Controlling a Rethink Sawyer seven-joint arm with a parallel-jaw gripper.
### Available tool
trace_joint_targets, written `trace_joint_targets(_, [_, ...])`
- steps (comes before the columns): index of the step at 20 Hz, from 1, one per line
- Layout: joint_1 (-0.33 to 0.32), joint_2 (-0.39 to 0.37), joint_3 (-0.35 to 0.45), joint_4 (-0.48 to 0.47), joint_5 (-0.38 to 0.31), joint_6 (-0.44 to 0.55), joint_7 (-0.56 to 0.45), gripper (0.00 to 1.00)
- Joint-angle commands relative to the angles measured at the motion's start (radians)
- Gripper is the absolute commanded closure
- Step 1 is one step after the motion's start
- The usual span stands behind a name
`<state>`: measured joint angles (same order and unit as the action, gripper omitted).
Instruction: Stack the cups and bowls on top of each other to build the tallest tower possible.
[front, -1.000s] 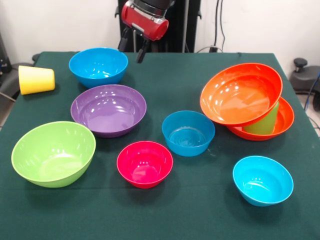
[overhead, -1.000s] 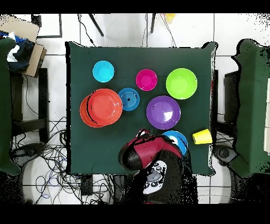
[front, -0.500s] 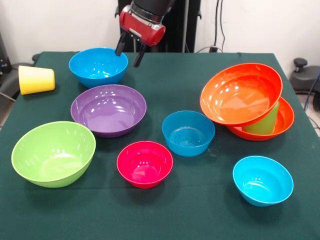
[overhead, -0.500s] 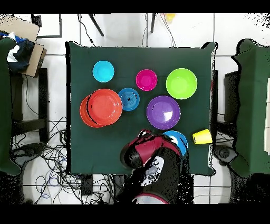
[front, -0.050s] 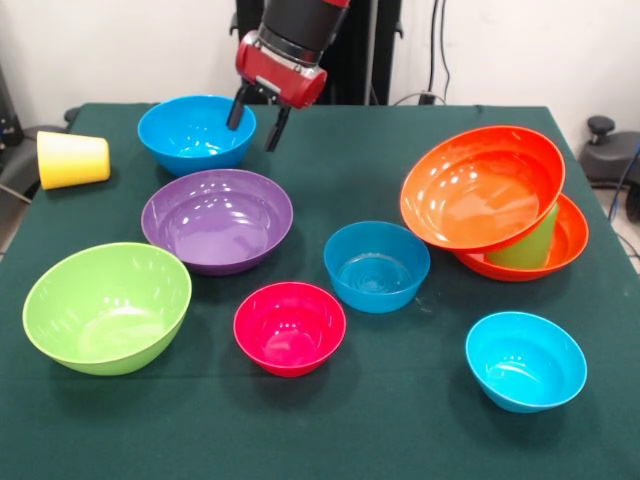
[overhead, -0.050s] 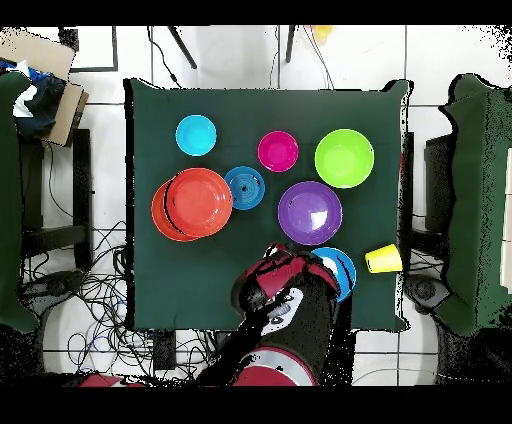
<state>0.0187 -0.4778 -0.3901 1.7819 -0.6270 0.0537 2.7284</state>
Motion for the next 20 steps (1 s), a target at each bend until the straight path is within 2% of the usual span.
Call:
trace_joint_targets(1, [0.024,0.073,0.036,-0.087,0.041,-0.076,0.064,0.0])
trace_joint_targets(20, [0.026,0.163,-0.012,-0.105,0.071,-0.198,0.064,0.0])
